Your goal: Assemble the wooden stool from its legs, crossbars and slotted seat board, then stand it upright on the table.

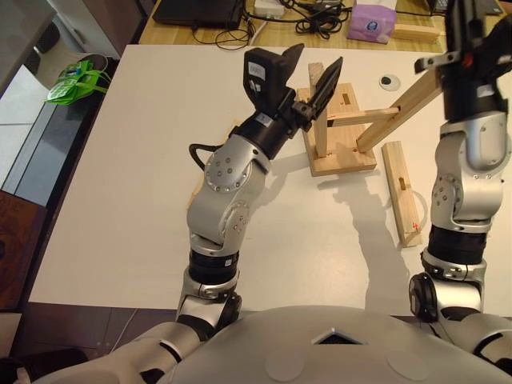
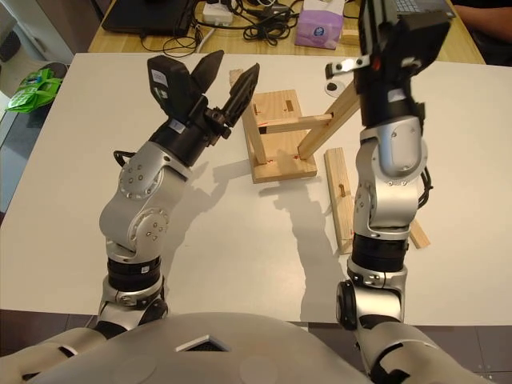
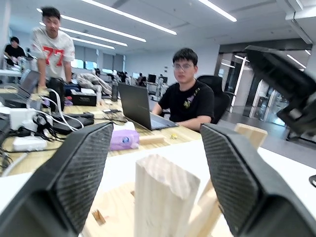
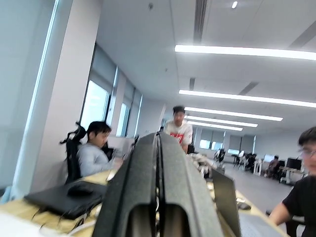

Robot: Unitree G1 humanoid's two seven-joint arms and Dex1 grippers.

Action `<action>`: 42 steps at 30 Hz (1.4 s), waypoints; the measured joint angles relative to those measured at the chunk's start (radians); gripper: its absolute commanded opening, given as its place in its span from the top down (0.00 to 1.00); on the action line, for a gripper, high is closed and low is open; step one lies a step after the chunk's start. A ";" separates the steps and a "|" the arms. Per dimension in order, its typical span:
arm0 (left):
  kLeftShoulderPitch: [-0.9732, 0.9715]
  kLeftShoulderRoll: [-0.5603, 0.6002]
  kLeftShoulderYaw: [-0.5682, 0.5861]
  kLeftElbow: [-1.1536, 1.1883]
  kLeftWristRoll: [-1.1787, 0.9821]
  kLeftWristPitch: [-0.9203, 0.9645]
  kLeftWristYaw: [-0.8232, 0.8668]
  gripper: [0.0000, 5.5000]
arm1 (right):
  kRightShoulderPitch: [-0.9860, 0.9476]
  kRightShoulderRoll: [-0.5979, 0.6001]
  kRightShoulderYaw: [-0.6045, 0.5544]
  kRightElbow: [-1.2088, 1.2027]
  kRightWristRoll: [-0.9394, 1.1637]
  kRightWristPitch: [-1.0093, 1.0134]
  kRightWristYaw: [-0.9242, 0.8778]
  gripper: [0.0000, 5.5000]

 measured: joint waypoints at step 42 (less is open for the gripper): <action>-0.036 -0.019 0.128 0.044 -0.014 -0.081 0.120 0.41 | 0.003 -0.212 -0.215 0.549 -0.107 -0.140 -0.103 1.00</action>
